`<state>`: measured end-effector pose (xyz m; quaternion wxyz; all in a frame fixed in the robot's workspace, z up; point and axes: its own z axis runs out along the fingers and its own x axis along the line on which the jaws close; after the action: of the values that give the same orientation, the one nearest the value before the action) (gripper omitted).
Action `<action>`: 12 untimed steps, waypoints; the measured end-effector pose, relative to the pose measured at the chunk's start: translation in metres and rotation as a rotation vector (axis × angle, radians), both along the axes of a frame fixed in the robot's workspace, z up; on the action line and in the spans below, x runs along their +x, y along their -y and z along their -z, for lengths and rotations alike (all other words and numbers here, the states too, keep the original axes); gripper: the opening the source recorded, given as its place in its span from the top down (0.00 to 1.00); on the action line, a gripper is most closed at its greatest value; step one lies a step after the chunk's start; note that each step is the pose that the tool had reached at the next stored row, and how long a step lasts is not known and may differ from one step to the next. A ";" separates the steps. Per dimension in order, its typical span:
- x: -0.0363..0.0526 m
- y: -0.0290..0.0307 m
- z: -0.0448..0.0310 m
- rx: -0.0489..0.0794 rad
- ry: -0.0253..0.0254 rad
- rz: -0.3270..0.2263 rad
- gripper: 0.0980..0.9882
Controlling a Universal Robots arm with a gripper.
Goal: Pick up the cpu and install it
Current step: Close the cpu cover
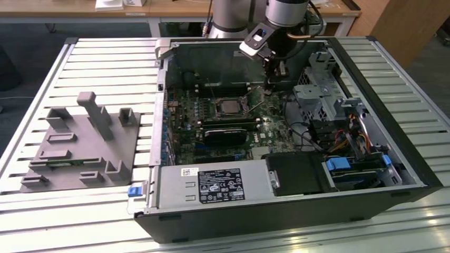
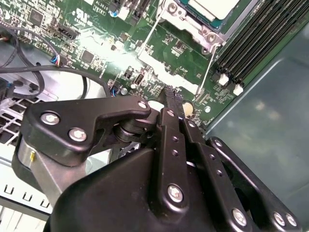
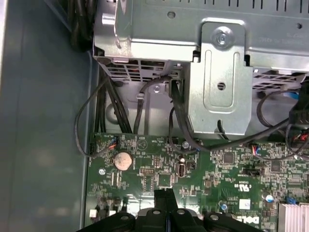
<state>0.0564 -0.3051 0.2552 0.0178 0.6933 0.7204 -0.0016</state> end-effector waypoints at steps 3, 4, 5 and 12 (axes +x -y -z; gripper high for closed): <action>0.0016 -0.0003 0.0023 0.000 -0.0003 0.000 0.99; 0.0019 -0.0003 0.0035 0.000 -0.0005 0.000 0.99; 0.0021 -0.0003 0.0051 0.000 -0.0006 0.000 0.99; 0.0011 -0.0003 0.0120 0.000 -0.0020 0.000 0.99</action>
<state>0.0575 -0.3048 0.2432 0.0172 0.6932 0.7205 -0.0024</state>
